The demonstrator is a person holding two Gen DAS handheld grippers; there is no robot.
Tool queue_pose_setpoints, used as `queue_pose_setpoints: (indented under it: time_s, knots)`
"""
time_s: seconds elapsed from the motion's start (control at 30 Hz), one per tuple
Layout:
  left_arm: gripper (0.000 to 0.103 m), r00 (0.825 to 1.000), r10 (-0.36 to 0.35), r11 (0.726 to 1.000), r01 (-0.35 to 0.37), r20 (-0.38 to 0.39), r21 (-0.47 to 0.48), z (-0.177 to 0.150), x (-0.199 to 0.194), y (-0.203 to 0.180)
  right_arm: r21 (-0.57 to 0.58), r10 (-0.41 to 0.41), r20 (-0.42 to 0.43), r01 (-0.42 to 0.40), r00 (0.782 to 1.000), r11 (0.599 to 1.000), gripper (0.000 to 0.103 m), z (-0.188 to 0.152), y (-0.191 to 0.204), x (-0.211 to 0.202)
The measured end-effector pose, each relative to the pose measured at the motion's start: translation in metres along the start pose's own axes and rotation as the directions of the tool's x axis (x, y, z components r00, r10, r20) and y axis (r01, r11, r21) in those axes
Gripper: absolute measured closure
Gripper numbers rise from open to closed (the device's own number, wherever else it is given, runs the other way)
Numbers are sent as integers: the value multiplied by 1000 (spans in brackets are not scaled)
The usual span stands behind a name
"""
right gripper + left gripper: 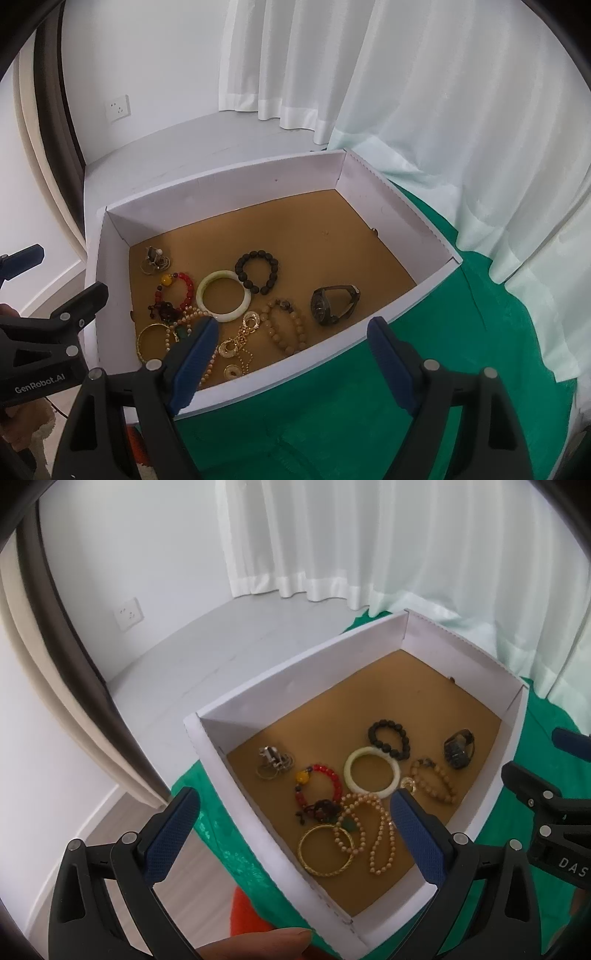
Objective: Organize jewelry
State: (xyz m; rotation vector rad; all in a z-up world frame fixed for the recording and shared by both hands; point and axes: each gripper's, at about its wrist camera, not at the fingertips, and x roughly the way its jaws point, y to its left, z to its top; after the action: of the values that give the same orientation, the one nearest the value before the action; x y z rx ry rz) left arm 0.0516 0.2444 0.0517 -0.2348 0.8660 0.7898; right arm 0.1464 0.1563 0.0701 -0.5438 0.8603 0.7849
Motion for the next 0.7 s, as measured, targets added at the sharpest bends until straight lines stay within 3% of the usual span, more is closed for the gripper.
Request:
queue_pose_setpoints:
  time_s: [0.7]
  knots:
    - [1,1000,17,1000,-17,1,-21,1,5,3,10,57,-47,-57,997,998,19,2,10,11]
